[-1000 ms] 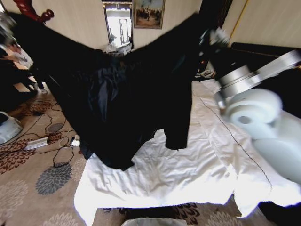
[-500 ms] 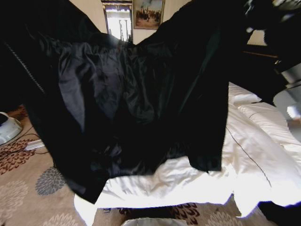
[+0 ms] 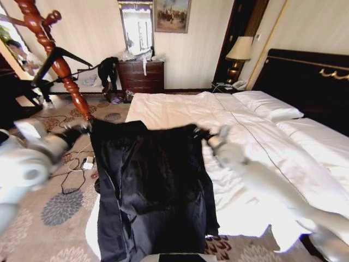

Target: Pick up the clothes from the bed and hang them on the clothes hanger.

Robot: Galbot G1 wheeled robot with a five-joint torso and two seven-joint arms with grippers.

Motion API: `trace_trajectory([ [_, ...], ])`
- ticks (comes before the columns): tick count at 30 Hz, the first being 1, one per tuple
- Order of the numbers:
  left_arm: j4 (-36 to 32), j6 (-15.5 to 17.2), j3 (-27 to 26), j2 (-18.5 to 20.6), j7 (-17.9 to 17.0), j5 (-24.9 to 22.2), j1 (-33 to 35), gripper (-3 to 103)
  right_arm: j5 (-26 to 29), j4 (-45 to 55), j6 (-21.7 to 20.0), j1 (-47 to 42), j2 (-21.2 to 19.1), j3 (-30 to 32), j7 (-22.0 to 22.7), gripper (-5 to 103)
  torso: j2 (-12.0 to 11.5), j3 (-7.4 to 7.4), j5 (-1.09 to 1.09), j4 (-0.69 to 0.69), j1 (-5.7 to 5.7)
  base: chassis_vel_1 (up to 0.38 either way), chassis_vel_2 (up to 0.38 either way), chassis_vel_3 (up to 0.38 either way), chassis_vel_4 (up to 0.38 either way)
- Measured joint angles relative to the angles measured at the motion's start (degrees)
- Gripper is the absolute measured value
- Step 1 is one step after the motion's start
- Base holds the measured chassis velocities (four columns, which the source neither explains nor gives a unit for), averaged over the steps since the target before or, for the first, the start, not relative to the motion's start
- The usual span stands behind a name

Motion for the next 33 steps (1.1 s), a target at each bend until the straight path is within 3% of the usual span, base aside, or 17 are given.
trace_trajectory([
  [2, 4.6, 0.6, 5.8, -3.0, -1.9, 1.1, -6.0, 0, -2.1, -5.4, 1.5, 1.9, 2.7, -0.8, -1.1, 1, 0.0, 0.01, 0.04, -0.04, 0.01, 0.000, 0.000, 0.000, 0.000],
  [3, 4.6, 0.6, 5.8, -3.0, -1.9, 1.1, -6.0, 0, -2.1, -5.4, 1.5, 1.9, 2.7, -0.8, -1.1, 1, 0.0, 0.01, 0.04, -0.04, 0.01, 0.000, 0.000, 0.000, 0.000],
  [6, 11.5, 1.4, 13.5, -8.3, -4.5, 1.2, -17.2, 0, -5.2, -12.7, 4.1, 6.8, 8.2, -1.3, -3.4, 1, 0.0, 0.00, 0.08, -0.05, 0.02, 0.000, 0.000, 0.000, 0.000],
  [8, 12.2, 1.5, 14.4, -9.1, -4.9, 1.1, -18.4, 0, -5.7, -13.7, 4.6, 7.6, 9.1, -1.5, -3.8, 1, 0.0, 0.00, 0.06, -0.04, 0.02, 0.000, 0.000, 0.000, 0.000],
  [10, 17.4, 2.0, 20.4, -14.3, -5.9, 0.4, -25.9, 0, -7.7, -18.2, 5.8, 10.5, 13.6, -2.4, -5.5, 1, 0.0, -0.01, 0.07, 0.06, -0.01, 0.000, 0.000, 0.000, 0.000],
  [12, 21.1, 2.4, 23.7, -18.2, -6.4, 1.2, -29.7, 0, -9.3, -21.1, 5.8, 11.3, 15.7, -2.9, -5.6, 1, 0.0, -0.01, 0.04, 0.06, -0.02, 0.000, 0.000, 0.000, 0.000],
  [13, 24.8, 2.8, 25.8, -21.7, -7.2, 2.7, -32.7, 0, -12.1, -24.3, 5.4, 11.5, 17.5, -3.1, -5.2, 1, 0.0, -0.01, 0.05, -0.02, -0.01, 0.000, 0.000, 0.000, 0.000],
  [14, 24.8, 2.8, 25.8, -21.7, -7.2, 2.7, -32.7, 0, -12.1, -24.3, 5.4, 11.5, 17.5, -3.1, -5.2, 1, 0.0, -0.01, 0.05, -0.02, -0.01, 0.000, 0.000, 0.000, 0.000],
  [18, 37.2, 3.0, 27.9, -32.3, -8.0, 9.4, -38.8, 0, -18.2, -32.7, 5.2, 10.4, 20.5, -2.6, -4.4, 1, 0.0, 0.00, 0.09, -0.04, 0.00, 0.000, 0.000, 0.000, 0.000],
  [19, 37.2, 3.0, 27.9, -32.3, -8.0, 9.4, -38.8, 0, -18.2, -32.7, 5.2, 10.4, 20.5, -2.6, -4.4, 1, 0.0, 0.00, 0.09, -0.04, 0.00, 0.000, 0.000, 0.000, 0.000],
  [22, 45.0, 2.3, 27.6, -39.4, -7.3, 13.4, -40.9, 0, -20.8, -35.5, 6.4, 9.1, 21.3, -2.2, -5.5, 1, 0.0, 0.00, 0.07, -0.01, 0.00, 0.000, 0.000, 0.000, 0.000],
  [25, 47.2, 1.9, 27.1, -42.3, -7.0, 14.4, -41.1, 0, -21.5, -36.4, 6.7, 8.3, 21.6, -1.7, -6.1, 1, 0.0, -0.01, 0.09, -0.03, 0.00, 0.000, 0.000, 0.000, 0.000],
  [27, 47.2, 1.8, 27.1, -43.4, -7.0, 14.7, -40.0, 0, -20.6, -35.9, 6.7, 7.6, 21.3, -1.5, -7.2, 6, 0.0, -0.01, 0.09, -0.04, 0.00, 0.000, 0.000, 0.000, 0.000],
  [29, 42.8, 3.6, 28.0, -42.3, -9.0, 13.3, -36.3, 3, -14.0, -30.4, 4.8, 5.5, 18.9, -0.9, -9.1, 16, 0.0, -0.01, 0.08, 0.02, 0.00, 0.000, 0.000, 0.000, 0.000],
  [30, 42.8, 3.6, 28.0, -42.3, -9.0, 13.3, -36.3, 3, -14.0, -30.4, 4.8, 5.5, 18.9, -0.9, -9.1, 16, 0.0, -0.01, 0.08, 0.02, 0.00, 0.000, 0.000, 0.000, 0.000],
  [32, 37.8, 6.5, 28.2, -39.7, -13.0, 10.4, -33.3, 14, -4.5, -22.1, 0.6, 2.6, 13.7, 0.8, -10.1, 27, 0.0, -0.02, 0.08, 0.06, -0.01, 0.000, 0.000, 0.000, 0.000],
  [33, 36.5, 7.3, 28.1, -38.8, -13.9, 9.5, -32.6, 14, -2.5, -20.3, -0.5, 1.9, 12.3, 1.3, -10.1, 27, 0.0, -0.02, 0.08, 0.08, -0.01, 0.000, 0.000, 0.000, 0.000],
])
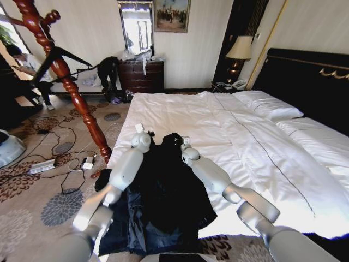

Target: Pick up the clothes from the bed and hang them on the clothes hanger.

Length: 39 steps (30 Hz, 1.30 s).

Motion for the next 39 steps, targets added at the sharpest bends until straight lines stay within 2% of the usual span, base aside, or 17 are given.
trace_trajectory([
  [1, 0.0, 0.0, 0.0, 0.0, 0.0, 0.0, 0.0, 14, 0.0, 0.0, 0.0, 0.0, 0.0, 0.0, 0.0, 27, 0.0, 0.00, 0.00, 0.00, 0.00, 0.000, 0.000, 0.000, 0.000],
  [2, -4.0, 2.3, -0.6, 3.1, -2.8, -3.0, 2.1, 20, 7.8, 7.4, -4.3, -3.1, -6.0, 2.4, -0.3, 38, 0.0, -0.01, -0.02, -0.10, -0.01, 0.000, 0.000, 0.000, 0.000],
  [3, -7.1, 3.8, -1.4, 5.7, -4.3, -5.7, 3.7, 25, 12.1, 12.0, -6.5, -5.2, -9.6, 4.1, -0.3, 38, 0.0, -0.01, -0.02, -0.15, -0.01, 0.000, 0.000, 0.000, 0.000],
  [5, -10.2, 4.9, -2.3, 8.6, -5.1, -8.1, 5.6, 30, 15.7, 17.6, -7.9, -7.9, -13.2, 6.2, 0.0, 48, 0.0, -0.02, -0.02, -0.15, -0.02, 0.000, 0.000, 0.000, 0.000],
  [8, -15.7, 4.1, -5.5, 12.7, -4.5, -9.5, 9.5, 41, 19.5, 24.8, -8.0, -13.1, -16.8, 11.7, 2.7, 60, 0.0, -0.01, 0.00, -0.04, -0.01, 0.000, 0.000, 0.000, 0.000],
  [10, -22.6, 1.1, -11.5, 15.6, -1.8, -9.6, 15.0, 52, 24.7, 31.8, -8.1, -20.2, -18.9, 19.7, 8.8, 66, 0.0, -0.01, -0.04, -0.03, -0.01, 0.000, 0.000, 0.000, 0.000],
  [11, -26.3, 0.2, -14.9, 17.1, -0.7, -8.9, 18.8, 58, 28.6, 35.2, -8.9, -24.3, -19.6, 24.0, 14.0, 71, 0.0, -0.02, 0.02, -0.10, -0.01, 0.000, 0.000, 0.000, 0.000],
  [13, -27.5, 0.0, -16.0, 17.6, -0.4, -8.4, 20.2, 58, 30.4, 36.8, -9.3, -26.1, -19.9, 25.7, 16.4, 77, 0.0, -0.02, 0.02, -0.12, -0.02, 0.000, 0.000, 0.000, 0.000],
  [14, -30.2, -0.3, -19.0, 18.8, 0.2, -6.4, 24.2, 63, 33.4, 40.1, -9.9, -29.5, -20.3, 28.6, 21.4, 77, 0.0, -0.03, 0.03, -0.16, -0.03, 0.000, 0.000, 0.000, 0.000],
  [15, -33.7, -1.0, -23.9, 20.4, 2.2, -1.1, 31.8, 74, 35.3, 44.9, -10.3, -34.2, -20.8, 32.4, 26.5, 87, 0.0, -0.02, -0.02, -0.13, -0.02, 0.000, 0.000, 0.000, 0.000],
  [16, -35.5, -2.1, -26.7, 21.1, 3.8, 2.5, 36.8, 74, 35.3, 48.1, -10.6, -37.6, -21.0, 34.7, 28.5, 92, 0.0, -0.02, -0.04, -0.06, -0.02, 0.000, 0.000, 0.000, 0.000],
  [18, -37.0, -3.7, -29.2, 21.1, 5.2, 6.0, 41.4, 79, 34.9, 50.8, -10.9, -40.6, -20.9, 36.2, 29.6, 92, 0.0, -0.02, -0.05, 0.00, -0.02, 0.000, 0.000, 0.000, 0.000],
  [22, -43.7, -11.0, -36.5, 15.2, 9.9, 20.3, 57.6, 96, 32.2, 57.3, -12.1, -53.0, -15.9, 39.6, 34.4, 100, 0.0, -0.01, 0.01, -0.07, -0.03, 0.000, 0.000, 0.000, 0.000],
  [24, -44.9, -11.7, -36.9, 14.0, 10.1, 21.9, 59.1, 98, 31.6, 57.7, -12.3, -54.5, -15.3, 39.8, 34.8, 100, 0.0, -0.02, 0.02, -0.07, -0.02, 0.000, 0.000, 0.000, 0.000],
  [26, -48.5, -14.5, -38.1, 8.1, 10.6, 29.9, 63.7, 100, 26.9, 58.6, -13.1, -61.5, -12.7, 40.9, 35.3, 100, 0.0, -0.01, -0.01, -0.13, -0.02, 0.000, 0.000, 0.000, 0.000],
  [32, -50.7, -16.2, -39.3, -0.5, 9.6, 36.7, 67.9, 100, 24.4, 58.7, -15.2, -66.9, -10.3, 41.2, 35.1, 100, 0.0, 0.00, -0.01, -0.07, -0.01, 0.000, 0.000, 0.000, 0.000],
  [39, -51.5, -16.2, -40.4, -2.4, 7.5, 36.4, 69.0, 100, 21.6, 57.4, -17.4, -69.2, -7.8, 39.7, 35.2, 100, 0.0, 0.00, -0.02, -0.09, 0.00, 0.000, 0.000, 0.000, 0.000],
])
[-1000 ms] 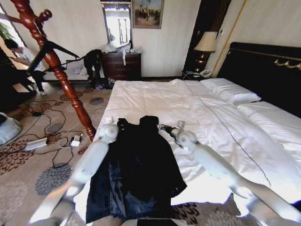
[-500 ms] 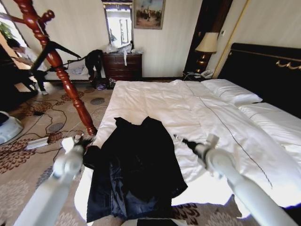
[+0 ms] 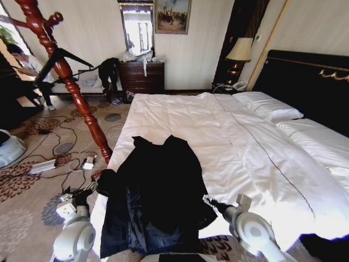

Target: Pick up the clothes from the bed and hang them on the clothes hanger.

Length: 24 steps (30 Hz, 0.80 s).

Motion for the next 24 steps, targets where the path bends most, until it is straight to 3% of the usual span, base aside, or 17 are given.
trace_trajectory([
  [10, -2.1, 0.4, -0.4, -2.3, -2.2, -0.8, 0.9, 100, -2.5, -3.0, -0.6, 0.6, 4.0, -3.2, -0.8, 99, 0.0, 0.00, 0.00, 0.01, 0.00, 0.000, 0.000, 0.000, 0.000],
  [13, -2.3, 0.2, -1.2, -3.1, -2.4, -2.9, 0.3, 100, -3.4, -3.4, 0.1, 0.9, 4.4, -3.8, -1.0, 85, 0.0, 0.00, 0.00, 0.01, 0.00, 0.000, 0.000, 0.000, 0.000],
  [15, -2.3, 0.2, -1.3, -3.2, -2.5, -3.5, 0.2, 100, -3.6, -3.4, 0.2, 0.9, 4.4, -3.9, -1.0, 85, 0.0, 0.00, 0.00, 0.01, 0.00, 0.000, 0.000, 0.000, 0.000],
  [16, -2.3, 0.2, -1.4, -3.4, -2.9, -4.6, -0.1, 100, -4.0, -3.3, 0.4, 0.8, 4.3, -4.1, -1.1, 80, 0.0, 0.00, 0.00, 0.01, 0.00, 0.000, 0.000, 0.000, 0.000],
  [18, -2.2, 0.2, -1.4, -3.4, -3.0, -4.9, -0.2, 100, -4.5, -3.2, 0.5, 0.7, 4.2, -4.3, -1.1, 75, 0.0, 0.00, -0.01, 0.01, 0.00, 0.000, 0.000, 0.000, 0.000],
  [21, -2.1, 0.1, -1.2, -3.4, -3.2, -5.0, -0.5, 100, -7.5, -2.6, 0.8, -0.1, 3.3, -4.7, -1.2, 59, 0.0, 0.00, 0.00, 0.01, 0.00, 0.000, 0.000, 0.000, 0.000],
  [23, -2.1, 0.1, -1.2, -3.4, -3.2, -5.0, -0.6, 100, -7.8, -2.5, 0.9, -0.3, 3.0, -4.7, -1.2, 59, 0.0, 0.00, 0.00, 0.01, 0.00, 0.000, 0.000, 0.000, 0.000],
  [24, -2.1, 0.1, -1.2, -3.4, -3.3, -5.0, -0.7, 100, -8.1, -2.1, 1.0, -0.7, 2.5, -4.7, -1.2, 53, 0.0, 0.00, 0.00, 0.01, 0.00, 0.000, 0.000, 0.000, 0.000],
])
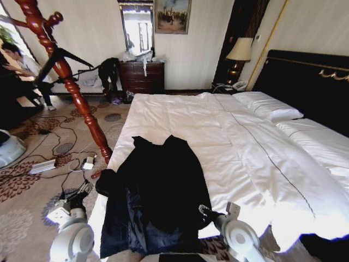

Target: Pick up the clothes from the bed and hang them on the clothes hanger.

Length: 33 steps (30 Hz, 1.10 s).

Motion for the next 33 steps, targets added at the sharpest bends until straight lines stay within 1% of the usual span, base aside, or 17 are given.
trace_trajectory([
  [3, 0.9, 0.0, 0.2, 0.0, -0.2, 0.1, -0.8, 100, 0.0, 1.2, 0.7, -1.6, -2.1, 0.0, -0.5, 37, 0.0, 0.00, 0.00, 0.00, 0.00, 0.000, 0.000, 0.000, 0.000],
  [6, 1.6, 0.0, 0.4, -0.2, -0.4, 0.3, -1.3, 100, 0.0, 1.5, 1.2, -2.1, -3.3, -0.2, -0.9, 31, 0.0, 0.00, 0.00, 0.00, 0.00, 0.000, 0.000, 0.000, 0.000],
  [7, 2.0, 0.0, 0.5, -0.4, -0.5, 0.3, -1.6, 100, -0.3, 1.8, 1.7, -2.3, -4.1, -0.4, -1.4, 20, 0.0, 0.00, 0.00, 0.00, 0.00, 0.000, 0.000, 0.000, 0.000],
  [10, 2.3, 0.0, 0.5, -0.4, -0.6, 0.3, -2.0, 100, -1.8, 2.5, 3.4, -2.7, -5.7, -0.5, -2.7, 14, 0.0, 0.00, 0.01, 0.00, 0.00, 0.000, 0.000, 0.000, 0.000],
  [13, 2.9, 0.0, 0.2, -0.3, -1.2, 0.0, -2.6, 100, -4.8, 4.7, 7.4, -4.0, -9.7, 0.4, -7.4, 2, 0.0, 0.00, 0.01, -0.01, 0.00, 0.000, 0.000, 0.000, 0.000],
  [14, 2.9, 0.0, 0.2, -0.3, -1.2, 0.0, -2.6, 100, -4.8, 4.7, 7.4, -4.0, -9.7, 0.4, -7.4, 2, 0.0, 0.00, 0.01, -0.01, 0.00, 0.000, 0.000, 0.000, 0.000],
  [16, 3.3, 0.1, -0.4, 0.2, -1.5, -0.4, -2.9, 100, -3.3, 6.7, 8.7, -4.3, -11.8, 1.0, -9.0, 1, 0.0, 0.00, 0.00, -0.01, 0.00, 0.000, 0.000, 0.000, 0.000],
  [17, 4.3, 0.5, -1.3, 0.9, -2.2, -1.1, -3.4, 100, 1.1, 9.4, 9.2, -4.1, -13.8, 1.3, -9.6, 1, 0.0, 0.00, 0.00, 0.00, 0.00, 0.000, 0.000, 0.000, 0.000],
  [18, 4.8, 0.8, -1.6, 1.2, -2.6, -1.4, -3.6, 100, 3.2, 10.7, 9.3, -3.8, -14.6, 1.2, -9.7, 0, 0.0, 0.00, 0.00, -0.01, 0.00, 0.000, 0.000, 0.000, 0.000],
  [19, 4.8, 0.8, -1.6, 1.2, -2.6, -1.4, -3.6, 100, 3.2, 10.7, 9.3, -3.8, -14.6, 1.2, -9.7, 0, 0.0, 0.00, 0.00, -0.01, 0.00, 0.000, 0.000, 0.000, 0.000],
  [21, 7.6, 1.7, -2.8, 2.7, -3.9, -2.7, -4.5, 100, 8.8, 14.4, 8.5, -1.8, -16.8, 0.0, -10.8, 0, 0.0, 0.00, -0.01, 0.01, 0.00, 0.000, 0.000, 0.000, 0.000],
  [22, 7.6, 1.7, -2.8, 2.7, -3.9, -2.7, -4.5, 100, 8.8, 14.4, 8.5, -1.8, -16.8, 0.0, -10.8, 0, 0.0, 0.00, -0.01, 0.01, 0.00, 0.000, 0.000, 0.000, 0.000],
  [24, 9.7, 2.3, -3.4, 3.7, -4.9, -4.0, -5.1, 100, 11.9, 15.5, 6.8, 0.0, -18.0, -1.4, -12.4, 0, 0.0, 0.00, -0.02, 0.00, 0.00, 0.000, 0.000, 0.000, 0.000],
  [25, 11.2, 2.8, -3.9, 4.3, -6.0, -5.3, -5.6, 100, 14.7, 15.8, 5.6, 2.0, -19.0, -3.4, -14.7, 0, 0.0, 0.00, -0.01, 0.00, 0.00, 0.000, 0.000, 0.000, 0.000],
  [27, 11.6, 3.0, -4.1, 4.4, -6.4, -5.9, -5.8, 100, 15.5, 15.8, 5.2, 2.9, -19.4, -4.2, -16.0, 0, 0.0, 0.00, -0.01, 0.01, 0.00, 0.000, 0.000, 0.000, 0.000],
  [30, 11.9, 3.4, -4.7, 4.7, -7.0, -7.3, -6.1, 100, 17.8, 15.8, 2.5, 6.2, -20.6, -6.9, -21.9, 0, 0.0, 0.00, -0.01, -0.01, 0.00, 0.000, 0.000, 0.000, 0.000],
  [33, 11.9, 3.6, -5.0, 4.8, -7.1, -7.6, -6.2, 100, 19.9, 15.8, 0.4, 8.2, -20.8, -8.3, -23.7, 0, 0.0, 0.00, -0.01, 0.00, 0.00, 0.000, 0.000, 0.000, 0.000],
])
